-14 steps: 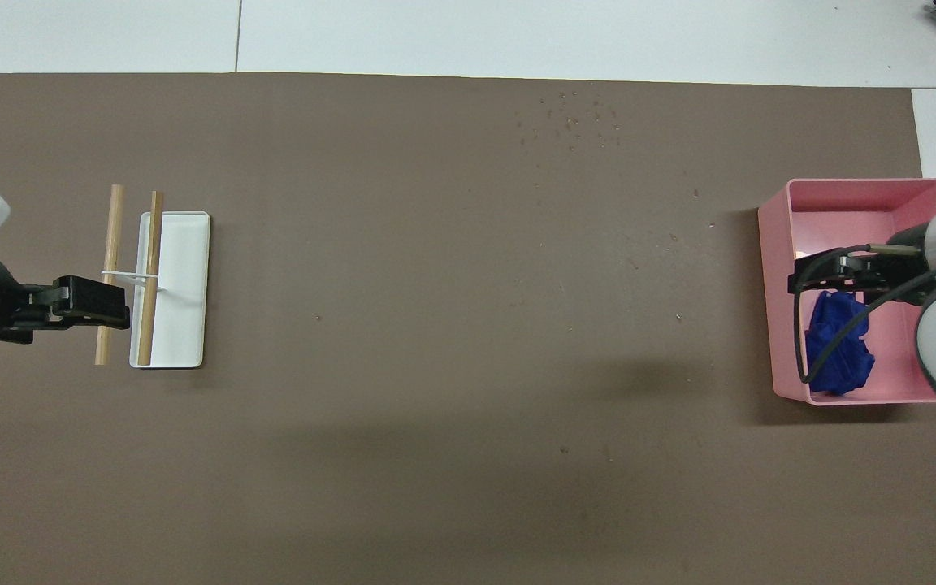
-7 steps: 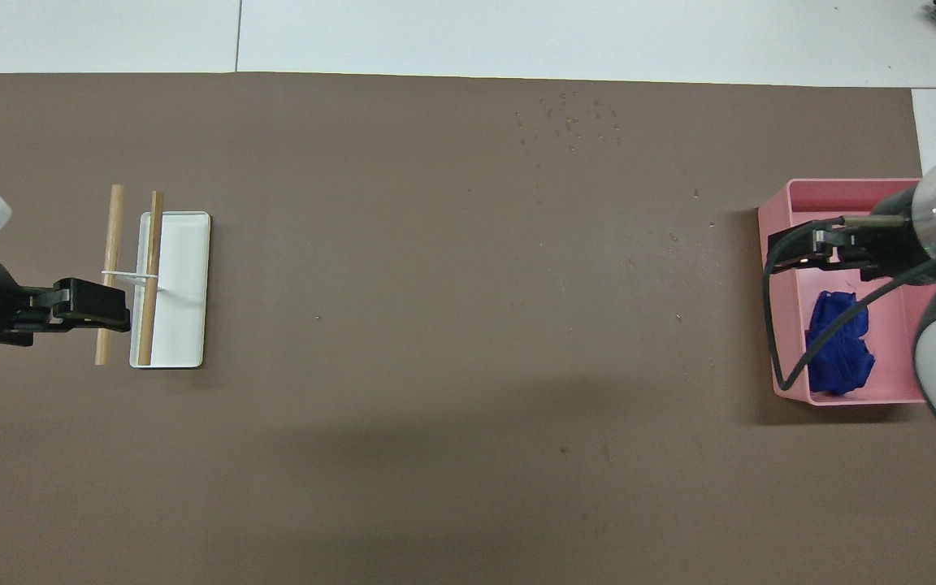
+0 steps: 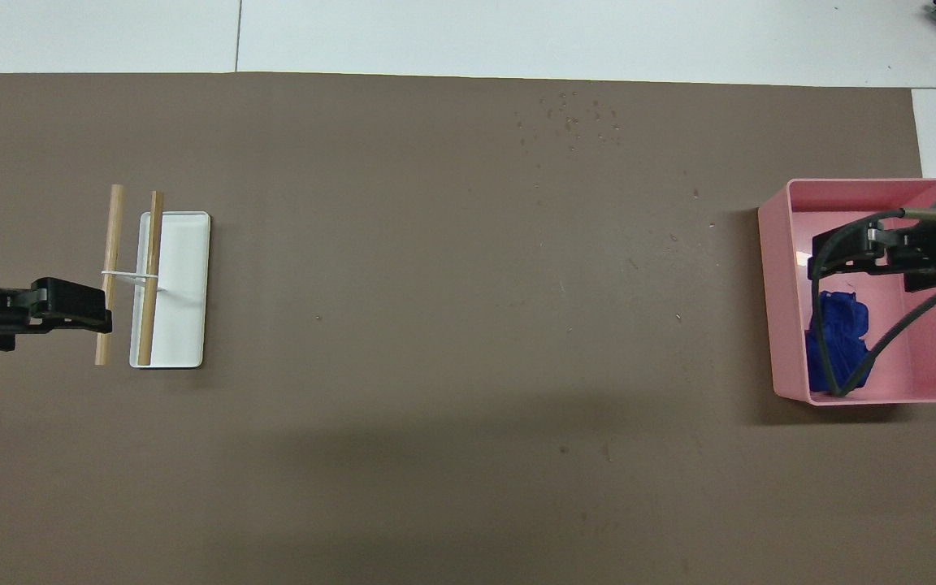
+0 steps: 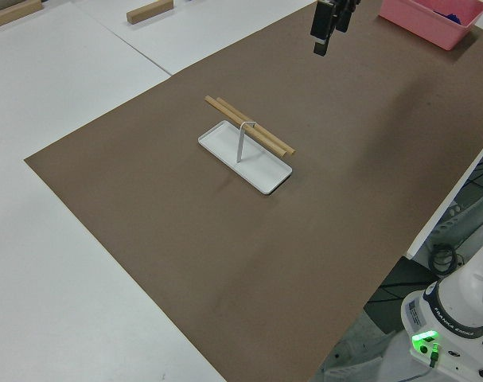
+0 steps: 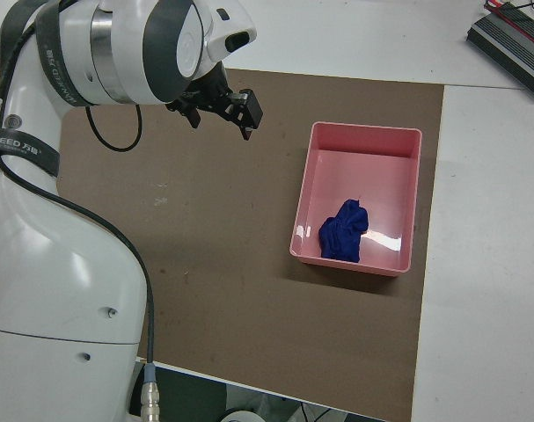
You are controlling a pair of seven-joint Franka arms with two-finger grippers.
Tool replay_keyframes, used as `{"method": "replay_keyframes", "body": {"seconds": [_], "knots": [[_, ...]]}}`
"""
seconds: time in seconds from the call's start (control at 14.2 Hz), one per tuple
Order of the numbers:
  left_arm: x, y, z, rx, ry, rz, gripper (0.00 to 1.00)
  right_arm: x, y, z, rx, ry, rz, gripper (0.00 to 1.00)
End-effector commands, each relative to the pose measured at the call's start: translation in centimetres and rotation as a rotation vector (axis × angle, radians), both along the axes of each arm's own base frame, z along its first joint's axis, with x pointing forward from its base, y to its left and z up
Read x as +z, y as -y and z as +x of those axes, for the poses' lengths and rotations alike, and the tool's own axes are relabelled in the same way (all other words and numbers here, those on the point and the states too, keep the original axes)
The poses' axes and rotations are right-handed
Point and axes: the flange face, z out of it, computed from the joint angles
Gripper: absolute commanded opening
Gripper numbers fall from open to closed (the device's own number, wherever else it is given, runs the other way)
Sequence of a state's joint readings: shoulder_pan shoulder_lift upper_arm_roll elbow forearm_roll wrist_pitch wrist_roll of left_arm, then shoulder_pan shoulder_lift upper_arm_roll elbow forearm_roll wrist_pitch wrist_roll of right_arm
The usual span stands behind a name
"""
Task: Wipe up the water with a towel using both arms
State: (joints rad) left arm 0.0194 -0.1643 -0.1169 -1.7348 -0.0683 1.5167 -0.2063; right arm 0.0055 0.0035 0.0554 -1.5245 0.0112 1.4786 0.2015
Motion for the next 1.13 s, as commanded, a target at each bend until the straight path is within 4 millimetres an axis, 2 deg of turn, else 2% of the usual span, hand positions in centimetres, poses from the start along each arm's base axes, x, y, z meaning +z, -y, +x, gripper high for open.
{"method": "replay_keyframes", "body": {"seconds": [0.0,0.21,0.49,0.64,0.78,1.06], "knots": [[0.1,0.1,-1.1,0.005,-0.005,0.0,1.0,-0.6,0.1,-1.5,-0.01,0.012,-0.016,1.0],[0.1,-0.4,-1.1,0.016,-0.005,0.0,1.0,-0.5,-0.2,-1.2,-0.007,0.034,-0.027,1.0],[0.1,0.2,-1.2,0.006,-0.011,0.001,1.0,-0.5,-0.3,-1.4,0.006,0.019,-0.047,1.0],[-0.6,-0.7,-1.6,0.025,-0.016,0.003,1.0,-0.5,-0.3,-1.4,0.006,0.02,-0.043,1.0],[0.1,-2.0,-1.3,0.051,-0.011,0.003,1.0,-0.4,-0.4,-1.4,0.006,0.023,-0.04,1.0],[0.1,-1.7,-1.2,0.047,-0.007,0.003,1.0,-0.5,-0.4,-1.4,0.008,0.02,-0.04,1.0]]}}
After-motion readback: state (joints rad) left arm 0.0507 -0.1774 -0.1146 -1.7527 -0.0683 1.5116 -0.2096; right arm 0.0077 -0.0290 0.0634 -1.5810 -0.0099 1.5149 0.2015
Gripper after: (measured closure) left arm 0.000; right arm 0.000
